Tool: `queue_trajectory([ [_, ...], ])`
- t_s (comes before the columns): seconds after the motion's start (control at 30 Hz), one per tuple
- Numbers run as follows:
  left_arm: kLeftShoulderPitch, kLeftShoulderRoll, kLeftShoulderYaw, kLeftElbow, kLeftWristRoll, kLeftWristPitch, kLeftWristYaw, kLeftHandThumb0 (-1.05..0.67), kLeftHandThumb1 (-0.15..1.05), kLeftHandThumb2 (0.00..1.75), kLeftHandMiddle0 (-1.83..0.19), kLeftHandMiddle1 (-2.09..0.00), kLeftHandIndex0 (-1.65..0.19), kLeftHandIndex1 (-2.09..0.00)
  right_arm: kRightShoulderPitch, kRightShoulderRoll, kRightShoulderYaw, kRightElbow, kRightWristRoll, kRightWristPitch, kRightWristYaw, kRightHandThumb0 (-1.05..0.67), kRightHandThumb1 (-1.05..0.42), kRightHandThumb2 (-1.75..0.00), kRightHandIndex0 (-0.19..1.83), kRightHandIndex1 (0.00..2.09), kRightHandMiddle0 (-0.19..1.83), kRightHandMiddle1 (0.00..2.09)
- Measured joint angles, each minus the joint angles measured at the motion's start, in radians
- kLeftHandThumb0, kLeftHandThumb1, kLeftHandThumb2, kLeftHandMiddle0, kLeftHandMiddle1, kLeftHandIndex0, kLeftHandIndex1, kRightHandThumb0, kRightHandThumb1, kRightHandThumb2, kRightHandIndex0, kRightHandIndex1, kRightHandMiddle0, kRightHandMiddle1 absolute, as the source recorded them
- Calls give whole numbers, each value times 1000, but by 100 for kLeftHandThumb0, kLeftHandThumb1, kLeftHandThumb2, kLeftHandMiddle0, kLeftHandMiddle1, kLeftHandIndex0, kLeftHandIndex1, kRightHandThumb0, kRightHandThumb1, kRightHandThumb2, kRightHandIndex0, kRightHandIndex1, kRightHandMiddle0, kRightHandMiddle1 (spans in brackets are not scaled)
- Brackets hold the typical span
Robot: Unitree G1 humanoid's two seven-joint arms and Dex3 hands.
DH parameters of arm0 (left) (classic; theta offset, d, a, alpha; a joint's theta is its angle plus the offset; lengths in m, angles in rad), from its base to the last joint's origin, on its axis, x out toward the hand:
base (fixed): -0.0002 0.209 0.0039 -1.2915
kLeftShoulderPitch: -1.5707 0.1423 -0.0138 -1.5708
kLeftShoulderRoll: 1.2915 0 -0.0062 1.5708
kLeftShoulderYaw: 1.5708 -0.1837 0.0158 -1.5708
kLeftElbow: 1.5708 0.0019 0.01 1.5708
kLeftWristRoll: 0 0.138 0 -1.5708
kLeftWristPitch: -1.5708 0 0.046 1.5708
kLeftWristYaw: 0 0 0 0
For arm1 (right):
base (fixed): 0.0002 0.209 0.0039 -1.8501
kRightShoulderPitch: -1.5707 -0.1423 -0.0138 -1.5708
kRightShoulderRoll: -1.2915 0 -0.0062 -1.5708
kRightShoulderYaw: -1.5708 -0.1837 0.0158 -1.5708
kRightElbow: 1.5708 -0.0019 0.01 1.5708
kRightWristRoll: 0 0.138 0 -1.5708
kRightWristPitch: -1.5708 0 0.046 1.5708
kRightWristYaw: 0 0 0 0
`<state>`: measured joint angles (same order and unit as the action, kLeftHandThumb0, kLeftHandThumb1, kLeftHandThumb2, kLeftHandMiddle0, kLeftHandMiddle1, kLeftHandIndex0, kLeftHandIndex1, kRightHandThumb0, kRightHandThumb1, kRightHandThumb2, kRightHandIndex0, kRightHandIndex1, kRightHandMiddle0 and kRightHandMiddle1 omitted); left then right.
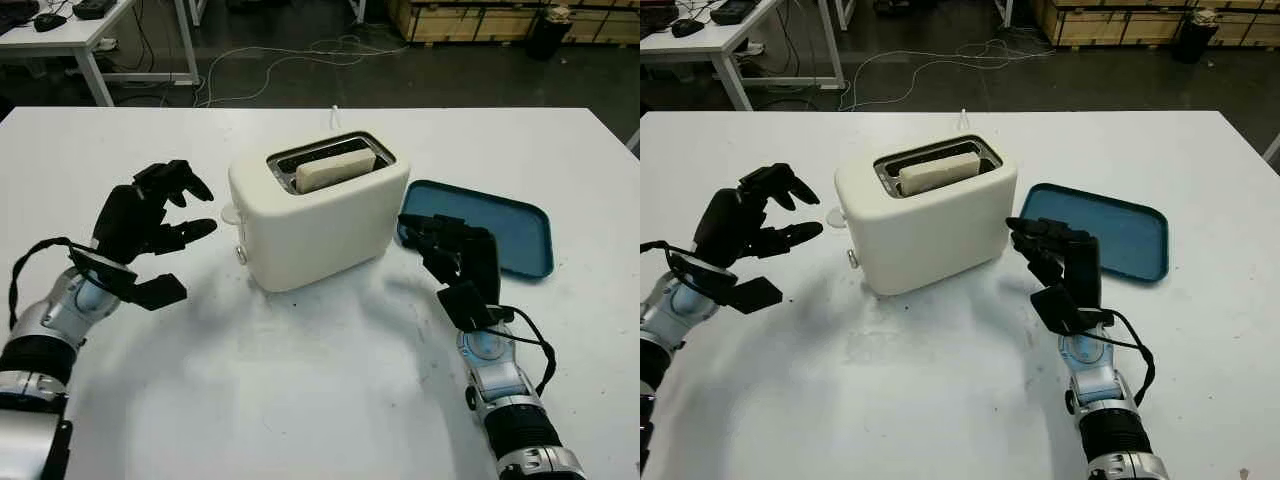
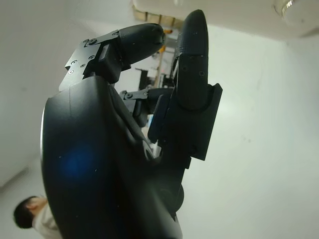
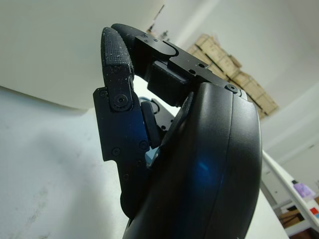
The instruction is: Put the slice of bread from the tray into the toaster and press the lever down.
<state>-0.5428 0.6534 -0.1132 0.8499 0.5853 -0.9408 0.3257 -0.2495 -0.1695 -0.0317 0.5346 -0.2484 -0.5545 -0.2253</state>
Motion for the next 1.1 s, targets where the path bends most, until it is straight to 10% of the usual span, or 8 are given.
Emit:
queue_trajectory([
  [0.47, 43, 80, 24, -182, -103, 53, -191, -62, 92, 43, -92, -175, -10, -175, -1, 0, 8, 20, 6, 0, 1, -56, -92, -9, 103, 83, 122, 1],
  [0.9, 63, 54, 47, -216, -63, 66, -126, -71, 92, 57, -110, -175, -70, -175, -2, 0, 9, 30, 9, -1, 2, -55, -92, -8, 102, 86, 123, 1],
  [1.1, 52, 40, 9, -174, 5, 61, -78, -67, 92, 55, -113, -175, -37, -175, -2, 0, 10, 30, 17, -1, 4, -56, -92, -8, 101, 88, 123, 1],
])
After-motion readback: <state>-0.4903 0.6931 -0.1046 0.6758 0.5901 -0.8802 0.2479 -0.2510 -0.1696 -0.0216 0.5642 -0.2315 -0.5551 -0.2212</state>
